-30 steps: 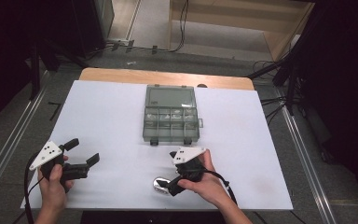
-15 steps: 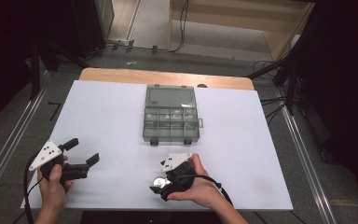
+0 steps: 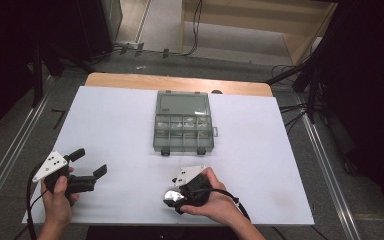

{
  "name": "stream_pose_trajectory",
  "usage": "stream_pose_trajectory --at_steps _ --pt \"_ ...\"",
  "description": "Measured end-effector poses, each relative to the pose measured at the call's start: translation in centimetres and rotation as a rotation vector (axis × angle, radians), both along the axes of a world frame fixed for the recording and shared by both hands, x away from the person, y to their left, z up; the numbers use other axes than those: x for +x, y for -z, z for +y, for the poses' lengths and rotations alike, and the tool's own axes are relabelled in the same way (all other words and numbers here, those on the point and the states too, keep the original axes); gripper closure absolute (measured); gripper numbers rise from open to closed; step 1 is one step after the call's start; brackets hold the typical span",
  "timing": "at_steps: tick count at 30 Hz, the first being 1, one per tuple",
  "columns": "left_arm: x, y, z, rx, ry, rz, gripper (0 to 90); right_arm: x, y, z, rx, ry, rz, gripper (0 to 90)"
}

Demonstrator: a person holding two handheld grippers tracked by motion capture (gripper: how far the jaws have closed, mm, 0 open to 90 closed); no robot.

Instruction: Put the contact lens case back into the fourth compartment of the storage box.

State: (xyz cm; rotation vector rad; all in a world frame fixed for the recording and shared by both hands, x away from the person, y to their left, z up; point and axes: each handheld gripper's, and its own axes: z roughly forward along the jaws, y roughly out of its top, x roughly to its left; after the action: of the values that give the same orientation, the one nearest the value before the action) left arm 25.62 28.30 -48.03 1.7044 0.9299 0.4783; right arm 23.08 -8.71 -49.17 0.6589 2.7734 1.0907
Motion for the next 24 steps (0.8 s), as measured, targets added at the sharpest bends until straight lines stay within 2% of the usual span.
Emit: stream_pose_trajectory --at_steps 9,16,19,24 --pt "0.0 0.1 -0.2 0.009 0.007 0.003 0.0 -0.3 0.7 0.2 -0.038 -0.033 0.016 37.9" --pt "0.0 0.1 -0.1 0.006 0.007 0.004 0.0 -0.3 1.2 0.3 -0.069 -0.037 0.0 42.4" --pt "0.0 0.1 -0.1 0.006 0.008 0.004 0.0 -0.4 1.2 0.2 -0.068 -0.037 -0.004 46.0" --pt "0.0 0.1 -0.2 0.012 0.008 0.006 0.0 -0.4 1.3 0.1 -0.061 -0.049 -0.016 46.6"
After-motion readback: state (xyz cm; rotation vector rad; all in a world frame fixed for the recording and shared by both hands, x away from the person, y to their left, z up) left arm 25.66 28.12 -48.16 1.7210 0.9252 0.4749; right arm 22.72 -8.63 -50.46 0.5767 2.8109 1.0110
